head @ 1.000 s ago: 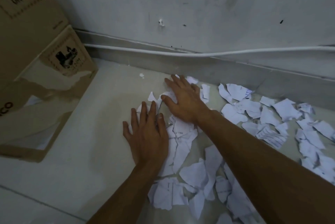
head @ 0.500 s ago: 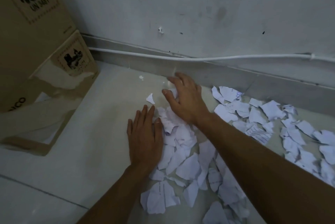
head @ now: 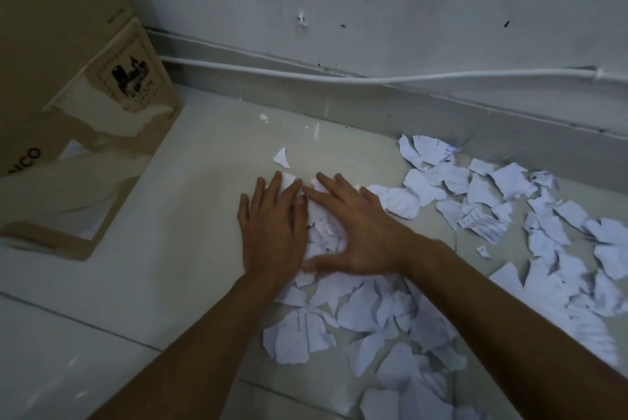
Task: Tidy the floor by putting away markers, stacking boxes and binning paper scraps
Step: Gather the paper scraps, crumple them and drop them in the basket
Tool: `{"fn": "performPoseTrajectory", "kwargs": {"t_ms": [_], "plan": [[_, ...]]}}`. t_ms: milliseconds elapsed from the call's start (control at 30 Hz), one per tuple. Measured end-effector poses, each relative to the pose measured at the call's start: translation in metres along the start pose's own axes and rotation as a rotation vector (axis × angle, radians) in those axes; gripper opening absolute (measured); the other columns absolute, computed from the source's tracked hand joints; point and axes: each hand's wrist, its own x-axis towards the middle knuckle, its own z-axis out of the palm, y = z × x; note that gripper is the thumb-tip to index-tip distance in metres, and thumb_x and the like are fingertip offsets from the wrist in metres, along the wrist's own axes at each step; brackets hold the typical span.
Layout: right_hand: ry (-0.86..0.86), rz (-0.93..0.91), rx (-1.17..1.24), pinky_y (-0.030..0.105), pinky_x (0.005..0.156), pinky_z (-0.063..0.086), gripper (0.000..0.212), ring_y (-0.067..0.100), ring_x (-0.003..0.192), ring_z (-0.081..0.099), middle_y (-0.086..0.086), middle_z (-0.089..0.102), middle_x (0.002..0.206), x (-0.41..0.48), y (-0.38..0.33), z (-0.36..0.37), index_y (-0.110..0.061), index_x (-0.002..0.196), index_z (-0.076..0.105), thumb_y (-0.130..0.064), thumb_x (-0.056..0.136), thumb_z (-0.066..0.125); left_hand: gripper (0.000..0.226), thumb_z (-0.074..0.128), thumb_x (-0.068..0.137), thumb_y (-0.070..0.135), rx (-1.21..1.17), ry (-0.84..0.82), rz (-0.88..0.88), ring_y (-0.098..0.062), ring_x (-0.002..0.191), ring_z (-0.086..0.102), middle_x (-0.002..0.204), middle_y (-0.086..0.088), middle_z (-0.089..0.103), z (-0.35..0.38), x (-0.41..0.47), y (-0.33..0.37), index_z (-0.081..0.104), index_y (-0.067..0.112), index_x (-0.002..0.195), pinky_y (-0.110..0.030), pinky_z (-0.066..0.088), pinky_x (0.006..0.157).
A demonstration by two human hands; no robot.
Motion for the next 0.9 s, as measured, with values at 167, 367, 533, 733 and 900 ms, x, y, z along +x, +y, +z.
{"fn": "performPoseTrajectory", "kwargs": {"t_ms": [167, 367, 533, 733, 900], "plan": [[0.205, 0.000, -0.240, 0.061, 0.119, -0.001, 0.131, 0.030, 0.152, -0.010, 0.009, -0.008, 0.166, -0.023, -0.020, 0.053, -0.023, 0.158, 0.005, -0.094, 0.058, 0.049, 0.035, 0.043, 0.103, 0.022, -0.140, -0.021, -0.012, -0.023, 0.150, 0.022, 0.155, -0.004, 0.039, -0.003, 0.003, -0.004, 0.058, 0.020, 0.136, -0.038, 0.002, 0.121], [0.357, 0.026, -0.126, 0.056, 0.120, 0.007, 0.108, 0.029, 0.153, 0.000, 0.010, 0.006, 0.166, 0.010, -0.027, 0.051, -0.020, 0.157, 0.015, -0.075, 0.075, 0.059, 0.030, 0.050, 0.100, 0.009, -0.234, 0.022, 0.066, -0.027, 0.136, 0.047, 0.138, -0.013, 0.058, -0.014, -0.009, -0.008, 0.064, 0.005, 0.127, -0.037, 0.031, 0.117], [0.305, -0.056, -0.099, 0.052, 0.121, 0.010, 0.090, 0.030, 0.152, 0.013, 0.011, 0.028, 0.160, 0.030, -0.025, 0.046, -0.016, 0.152, 0.033, -0.055, 0.078, 0.067, 0.028, 0.045, 0.098, 0.014, -0.290, 0.123, 0.107, -0.020, 0.084, 0.064, 0.092, -0.016, 0.071, -0.019, -0.015, -0.008, 0.068, -0.003, 0.098, -0.015, 0.043, 0.087], [0.450, -0.252, 0.067, 0.046, 0.102, 0.042, 0.052, 0.034, 0.109, 0.061, 0.017, 0.066, 0.116, 0.032, -0.024, 0.049, 0.002, 0.119, 0.062, -0.019, 0.075, 0.079, 0.028, 0.044, 0.096, 0.023, -0.478, 0.137, -0.042, -0.021, 0.102, 0.064, 0.112, -0.007, 0.063, -0.016, -0.018, -0.007, 0.049, 0.009, 0.120, -0.028, 0.050, 0.089], [0.321, -0.264, 0.058, 0.052, 0.113, 0.031, 0.071, 0.032, 0.135, 0.046, 0.014, 0.052, 0.144, 0.027, -0.027, 0.049, -0.004, 0.137, 0.053, -0.033, 0.078, 0.077, 0.048, 0.039, 0.096, 0.020, -0.586, 0.097, -0.047, -0.024, 0.127, 0.053, 0.139, -0.012, 0.052, -0.017, -0.019, -0.009, 0.039, 0.007, 0.142, -0.045, 0.043, 0.109]]}}
